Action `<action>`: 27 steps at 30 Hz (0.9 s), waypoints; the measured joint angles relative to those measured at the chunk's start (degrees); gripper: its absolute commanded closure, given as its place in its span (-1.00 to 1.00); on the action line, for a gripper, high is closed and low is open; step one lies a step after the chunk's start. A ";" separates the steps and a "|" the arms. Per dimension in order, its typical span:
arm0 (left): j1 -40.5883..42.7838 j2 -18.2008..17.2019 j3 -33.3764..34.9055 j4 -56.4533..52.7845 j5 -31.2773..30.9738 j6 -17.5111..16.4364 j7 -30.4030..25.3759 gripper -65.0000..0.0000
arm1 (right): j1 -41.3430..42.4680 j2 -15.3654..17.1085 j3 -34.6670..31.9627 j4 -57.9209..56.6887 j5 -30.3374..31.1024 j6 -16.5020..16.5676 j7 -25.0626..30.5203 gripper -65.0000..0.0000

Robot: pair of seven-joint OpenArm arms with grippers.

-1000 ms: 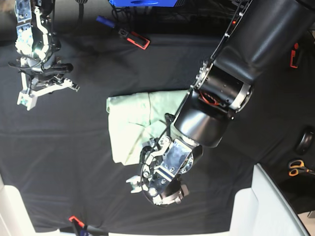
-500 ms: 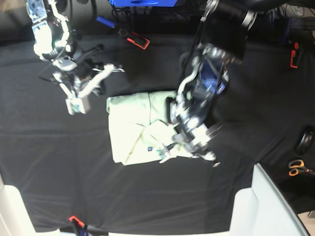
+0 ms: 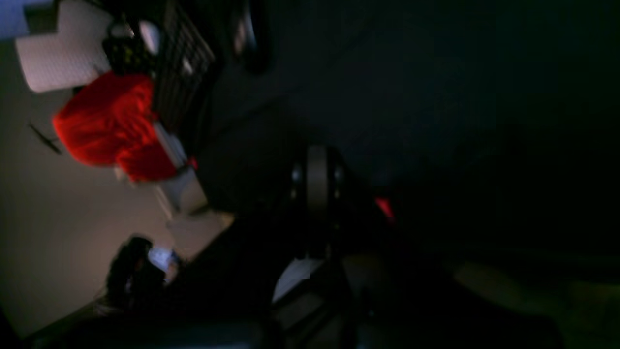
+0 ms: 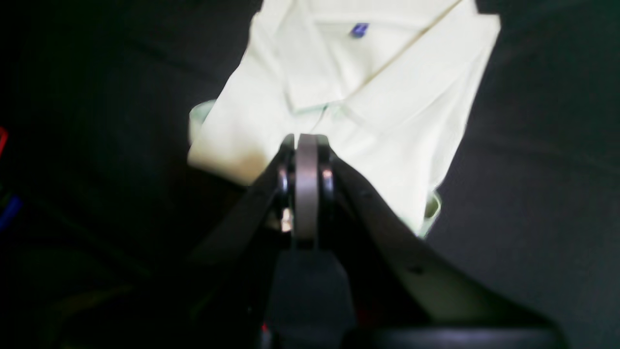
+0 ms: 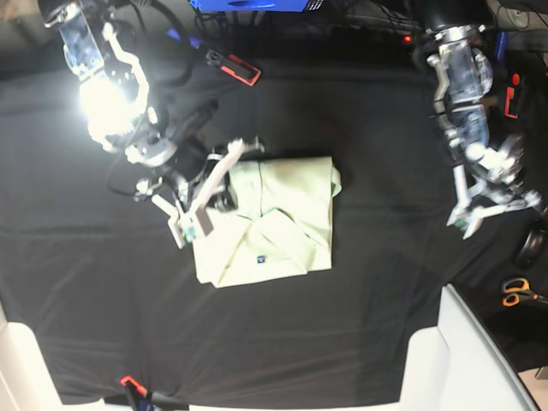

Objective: Fold the T-shirt properly
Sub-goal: 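Release the shirt and raise the left gripper away, then press the folded shirt's collar edge flat with the right gripper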

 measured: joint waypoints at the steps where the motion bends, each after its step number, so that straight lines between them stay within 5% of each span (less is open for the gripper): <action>1: 1.09 -0.87 -1.62 0.00 0.24 0.13 -0.92 1.00 | 0.68 -1.05 0.39 -1.05 0.02 -0.02 0.13 1.00; 7: 7.85 -3.67 -6.16 0.00 0.20 0.17 -7.98 1.00 | 2.75 -3.34 0.72 -10.54 0.02 5.77 7.80 1.00; 14: 12.09 -4.24 -11.26 -0.04 0.46 -0.15 -17.18 1.00 | 2.14 -3.28 0.83 -17.86 0.02 6.51 17.49 1.00; 19: 12.96 -4.26 -11.65 -2.78 -5.18 -0.20 -22.45 1.00 | 2.16 -2.86 4.87 -19.58 0.02 7.15 18.67 1.00; 24: 12.96 -4.17 -11.72 -3.21 -9.70 -0.17 -22.47 1.00 | 2.64 -2.97 12.28 -24.92 -0.11 14.53 19.02 1.00; 27: 12.59 -3.39 -11.76 -3.21 -9.64 -0.15 -22.49 1.00 | 2.47 -3.82 16.11 -28.26 -0.42 16.13 18.73 1.00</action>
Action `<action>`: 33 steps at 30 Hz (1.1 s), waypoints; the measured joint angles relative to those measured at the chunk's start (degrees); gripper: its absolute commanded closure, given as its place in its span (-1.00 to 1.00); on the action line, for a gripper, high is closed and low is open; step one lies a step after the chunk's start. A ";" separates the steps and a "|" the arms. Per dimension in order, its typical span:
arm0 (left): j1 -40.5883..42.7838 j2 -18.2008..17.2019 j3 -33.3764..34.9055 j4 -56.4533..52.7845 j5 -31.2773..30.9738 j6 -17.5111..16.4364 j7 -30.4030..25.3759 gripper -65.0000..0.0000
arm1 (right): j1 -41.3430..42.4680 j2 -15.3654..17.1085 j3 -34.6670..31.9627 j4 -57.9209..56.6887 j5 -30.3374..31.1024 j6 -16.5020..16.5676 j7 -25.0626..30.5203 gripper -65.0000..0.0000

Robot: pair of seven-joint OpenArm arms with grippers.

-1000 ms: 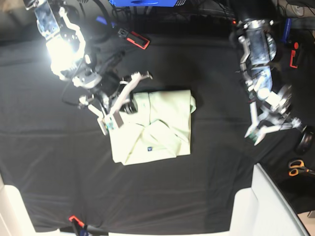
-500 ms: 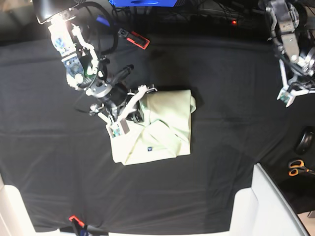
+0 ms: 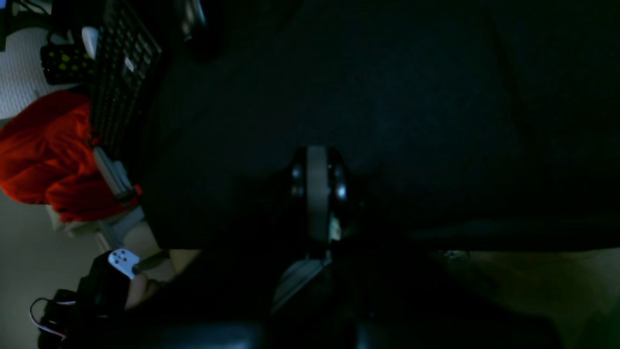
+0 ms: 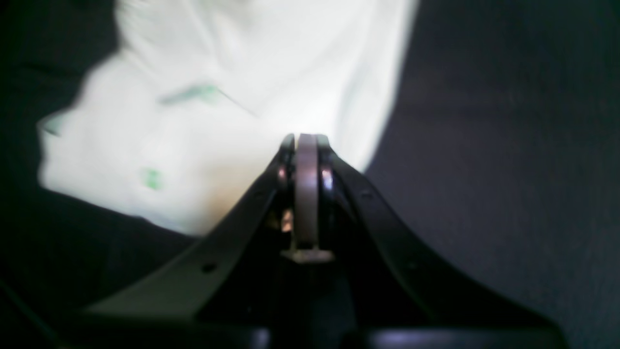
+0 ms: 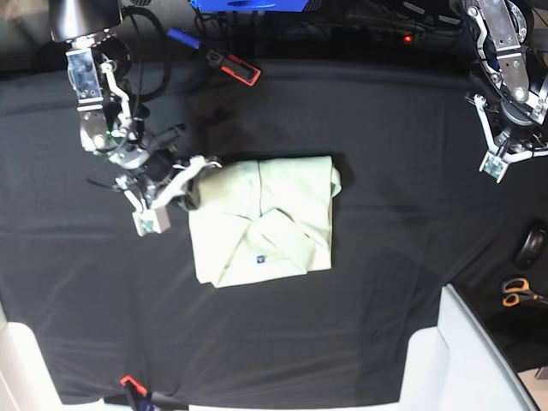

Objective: Fold the T-shirt properly
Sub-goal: 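Press the folded shirt's collar edge flat with the right gripper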

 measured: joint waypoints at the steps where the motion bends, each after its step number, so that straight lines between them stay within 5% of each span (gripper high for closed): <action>1: -0.15 0.66 -0.02 0.00 0.50 0.17 0.11 1.00 | -0.02 -0.28 0.66 -0.74 0.07 0.28 0.13 1.00; 11: -1.40 3.19 0.09 0.11 0.39 0.09 0.11 1.00 | -0.48 -0.68 1.03 -3.28 -0.11 0.61 1.60 1.00; 16: -1.20 3.13 0.02 0.11 0.42 0.15 0.09 1.00 | -1.60 -0.17 1.09 7.17 -0.61 0.48 -4.28 1.00; 23: -0.81 3.10 0.04 0.11 0.42 0.15 0.24 1.00 | -3.37 -4.09 0.81 8.90 -0.31 0.81 -6.64 1.00; 33: -0.83 2.38 -0.02 0.11 0.39 0.15 0.22 1.00 | -1.66 -4.52 -2.43 -6.88 0.00 0.46 3.04 1.00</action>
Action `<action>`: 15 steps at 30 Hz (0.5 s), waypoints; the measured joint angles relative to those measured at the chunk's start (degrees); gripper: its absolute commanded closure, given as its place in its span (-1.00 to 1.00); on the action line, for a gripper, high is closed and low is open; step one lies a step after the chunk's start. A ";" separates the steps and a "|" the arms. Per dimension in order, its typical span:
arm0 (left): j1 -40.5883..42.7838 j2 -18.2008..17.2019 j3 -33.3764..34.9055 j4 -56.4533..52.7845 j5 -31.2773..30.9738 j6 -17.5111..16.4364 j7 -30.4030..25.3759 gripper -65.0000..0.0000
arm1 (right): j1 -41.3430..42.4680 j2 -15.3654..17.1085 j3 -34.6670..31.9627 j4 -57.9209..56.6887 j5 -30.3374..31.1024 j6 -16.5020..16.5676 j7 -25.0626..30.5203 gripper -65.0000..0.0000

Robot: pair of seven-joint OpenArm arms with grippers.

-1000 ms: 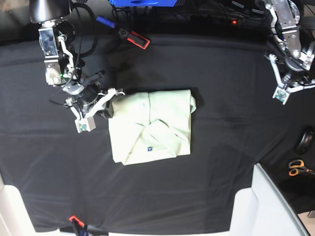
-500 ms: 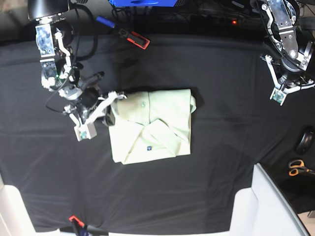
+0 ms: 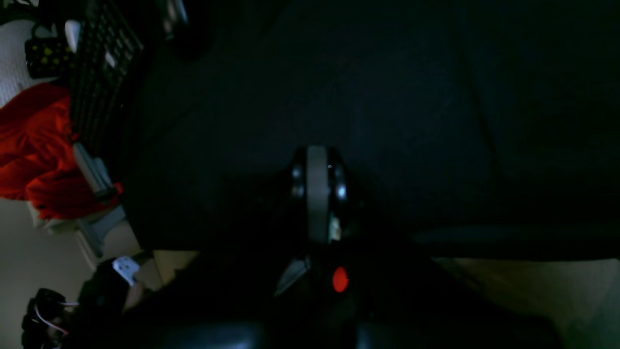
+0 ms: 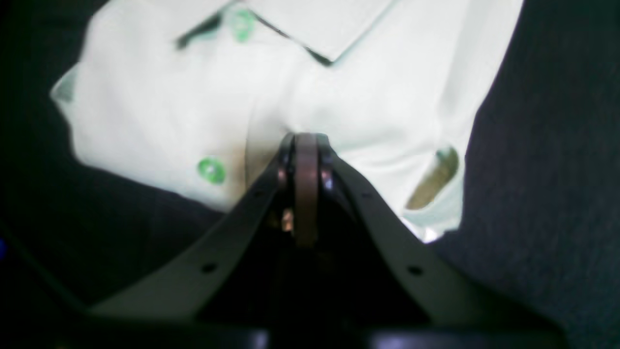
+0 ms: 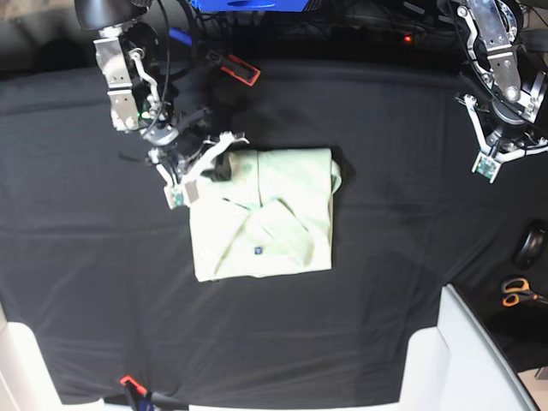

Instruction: Fold the T-shirt properly

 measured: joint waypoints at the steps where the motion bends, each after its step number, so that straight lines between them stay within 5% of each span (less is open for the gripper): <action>1: -0.13 -0.04 0.00 -0.02 0.00 0.00 0.00 1.00 | -0.02 0.09 0.00 -0.09 0.00 0.00 0.02 1.00; 11: -0.42 0.15 0.37 -0.02 -0.15 0.00 0.04 1.00 | -0.22 -0.02 -0.28 13.46 -0.52 -0.20 -8.85 1.00; 15: -0.48 0.79 0.39 -0.02 -0.44 0.02 0.02 1.00 | 0.04 0.11 -5.79 14.43 -0.68 -0.22 -10.60 1.00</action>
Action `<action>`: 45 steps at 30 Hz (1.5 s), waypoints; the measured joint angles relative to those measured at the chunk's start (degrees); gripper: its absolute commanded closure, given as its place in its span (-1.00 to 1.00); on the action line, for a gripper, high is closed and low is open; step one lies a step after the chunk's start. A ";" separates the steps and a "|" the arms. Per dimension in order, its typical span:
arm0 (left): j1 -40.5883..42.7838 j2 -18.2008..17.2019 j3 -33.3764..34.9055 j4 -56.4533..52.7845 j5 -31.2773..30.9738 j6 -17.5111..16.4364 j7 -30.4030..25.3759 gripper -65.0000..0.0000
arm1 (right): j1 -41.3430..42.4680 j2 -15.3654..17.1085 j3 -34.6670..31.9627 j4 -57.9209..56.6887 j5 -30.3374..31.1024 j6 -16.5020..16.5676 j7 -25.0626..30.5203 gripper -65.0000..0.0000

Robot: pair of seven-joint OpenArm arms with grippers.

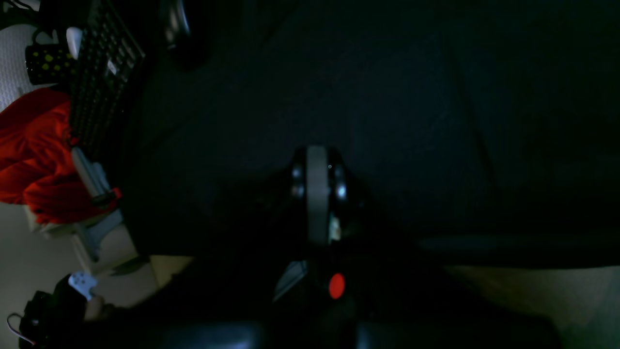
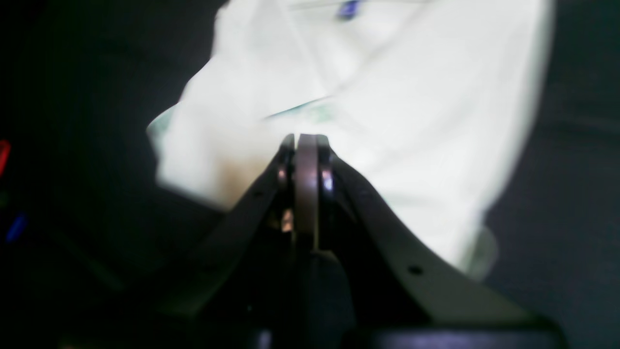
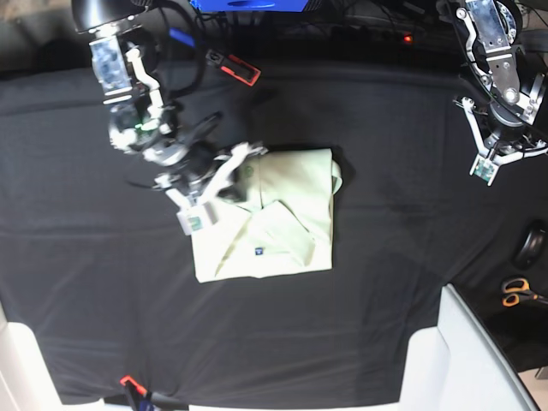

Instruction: Fold the T-shirt properly

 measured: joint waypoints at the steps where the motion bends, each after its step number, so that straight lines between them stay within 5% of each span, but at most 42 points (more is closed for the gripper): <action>1: -0.07 0.55 -0.02 0.00 0.02 -0.02 0.04 1.00 | 0.00 -0.04 -1.90 -0.15 0.02 0.02 -0.15 1.00; 4: -0.81 2.38 -0.04 0.00 -0.02 -0.02 0.04 1.00 | -0.15 -0.31 -4.96 -0.33 0.09 -0.52 -0.20 1.00; 7: -1.01 3.45 0.04 0.07 -3.82 -0.04 -0.17 1.00 | -0.83 0.50 -5.05 0.76 0.20 -5.95 -0.28 1.00; 11: -0.39 2.78 0.02 0.79 -20.92 0.50 -1.09 1.00 | -2.62 8.17 -4.52 5.88 0.00 -7.10 4.11 1.00; 14: 2.84 1.97 0.98 1.03 -26.38 0.48 -12.55 1.00 | -6.16 14.51 -4.35 8.59 0.48 -6.54 12.52 1.00; 19: 11.34 1.79 5.62 -1.95 -18.67 -0.07 -33.00 1.00 | -17.70 21.46 -0.35 11.74 0.24 -6.56 24.35 1.00; 23: 16.92 1.73 6.43 -4.31 -11.63 0.59 -39.76 1.00 | -27.32 21.24 8.02 15.69 0.48 -6.51 27.74 1.00; 27: 22.84 1.73 5.99 -5.20 -11.06 0.70 -41.07 1.00 | -35.30 21.16 12.15 19.80 0.44 -7.23 27.56 1.00; 35: 28.46 2.03 6.36 -8.83 -10.97 0.61 -41.07 1.00 | -45.24 16.68 12.09 22.14 0.46 -6.45 19.32 1.00; 40: 28.59 1.90 6.05 -15.32 -11.26 1.07 -41.48 1.00 | -46.29 12.79 12.31 20.90 0.50 -6.86 14.32 1.00; 45: 24.61 1.86 6.27 -27.65 -11.08 0.90 -41.11 1.00 | -40.26 10.88 11.85 7.78 0.68 -6.10 8.15 1.00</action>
